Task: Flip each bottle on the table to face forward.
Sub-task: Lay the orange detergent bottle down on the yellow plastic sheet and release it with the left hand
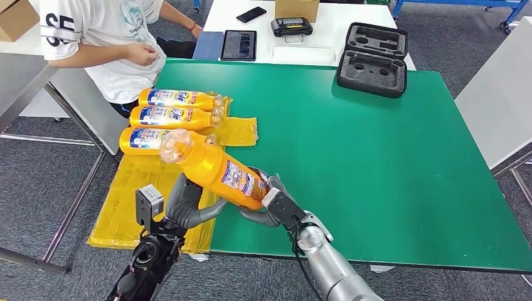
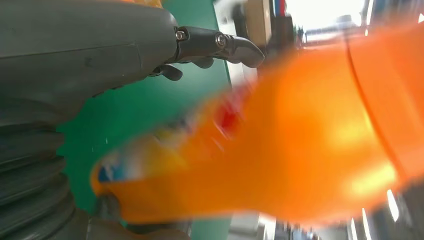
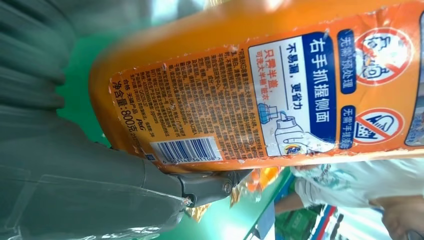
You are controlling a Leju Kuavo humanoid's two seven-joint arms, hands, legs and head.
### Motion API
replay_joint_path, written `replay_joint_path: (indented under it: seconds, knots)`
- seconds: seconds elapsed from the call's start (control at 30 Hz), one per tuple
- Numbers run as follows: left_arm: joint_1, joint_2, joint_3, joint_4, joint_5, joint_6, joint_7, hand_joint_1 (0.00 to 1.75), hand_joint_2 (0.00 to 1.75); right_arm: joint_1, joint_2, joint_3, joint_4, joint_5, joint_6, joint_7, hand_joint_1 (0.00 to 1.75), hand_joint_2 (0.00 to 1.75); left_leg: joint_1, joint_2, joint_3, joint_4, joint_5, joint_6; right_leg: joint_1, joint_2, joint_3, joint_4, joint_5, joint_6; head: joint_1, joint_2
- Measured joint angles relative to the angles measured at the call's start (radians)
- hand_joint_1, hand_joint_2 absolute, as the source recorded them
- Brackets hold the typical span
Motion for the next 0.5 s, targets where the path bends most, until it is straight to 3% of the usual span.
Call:
replay_joint_path:
  seconds: [0.3,0.5]
  knots:
    - [-0.012,0.009,-0.026,0.021,-0.021,-0.048,-0.03,0.0,1.75,-0.017,0.004,0.026,0.039,0.014,0.003,-0.003,1.75,1.75,0.0,0.0,0.0,0.0,0.0,0.0,0.0,0.0,0.0,0.0,0.0,0.0,0.0,0.0]
    - [-0.013,0.024,-0.027,0.023,0.038,-0.195,-0.055,0.0,1.75,-0.035,0.004,0.039,0.062,0.035,0.012,-0.004,1.75,1.75,0.0,0.0,0.0,0.0,0.0,0.0,0.0,0.0,0.0,0.0,0.0,0.0,0.0,0.0]
